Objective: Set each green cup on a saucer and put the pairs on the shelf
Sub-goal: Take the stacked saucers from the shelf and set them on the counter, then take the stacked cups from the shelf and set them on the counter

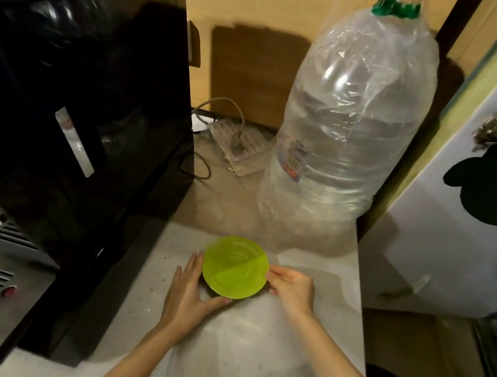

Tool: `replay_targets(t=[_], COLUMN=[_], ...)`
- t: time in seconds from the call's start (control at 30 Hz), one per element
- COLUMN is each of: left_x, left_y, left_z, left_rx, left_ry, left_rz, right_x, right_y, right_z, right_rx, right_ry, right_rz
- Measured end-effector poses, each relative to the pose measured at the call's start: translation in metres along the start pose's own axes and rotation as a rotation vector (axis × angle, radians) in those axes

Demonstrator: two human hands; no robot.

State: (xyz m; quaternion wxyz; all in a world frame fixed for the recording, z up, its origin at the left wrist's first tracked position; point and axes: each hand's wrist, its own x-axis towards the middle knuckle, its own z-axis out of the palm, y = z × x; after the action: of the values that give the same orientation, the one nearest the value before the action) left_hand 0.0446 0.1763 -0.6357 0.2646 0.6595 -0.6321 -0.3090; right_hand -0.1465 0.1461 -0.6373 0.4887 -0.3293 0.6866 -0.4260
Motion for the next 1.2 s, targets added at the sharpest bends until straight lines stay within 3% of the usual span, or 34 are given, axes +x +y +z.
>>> replay_targets(t=[0.27, 0.4, 0.53, 0.63, 0.77, 1.1, 1.2], left_x=[-0.004, 0.003, 0.018, 0.034, 0.062, 0.078, 0.069], left_y=[0.005, 0.007, 0.027, 0.064, 0.141, 0.329, 0.376], left_z=[-0.003, -0.007, -0.024, -0.044, -0.077, -0.178, -0.208], left_rx=[0.073, 0.181, 0.272, 0.329, 0.334, -0.017, 0.006], left_ry=[-0.01, -0.07, -0.277, -0.458, -0.516, -0.515, -0.459], left_rz=[0.032, 0.04, 0.078, 0.12, 0.265, 0.546, 0.644], right_x=[0.003, 0.001, -0.012, -0.024, -0.04, -0.102, -0.124], right_y=[-0.001, -0.016, -0.046, -0.082, -0.149, -0.332, -0.381], right_z=[-0.001, -0.009, -0.023, -0.036, -0.06, -0.123, -0.139], right_rx=[-0.118, -0.248, -0.459, -0.567, -0.534, -0.627, -0.689], right_ry=[-0.03, -0.174, -0.406, -0.471, -0.528, -0.327, -0.228], right_rz=[-0.048, -0.022, 0.016, -0.067, -0.168, -0.647, -0.789])
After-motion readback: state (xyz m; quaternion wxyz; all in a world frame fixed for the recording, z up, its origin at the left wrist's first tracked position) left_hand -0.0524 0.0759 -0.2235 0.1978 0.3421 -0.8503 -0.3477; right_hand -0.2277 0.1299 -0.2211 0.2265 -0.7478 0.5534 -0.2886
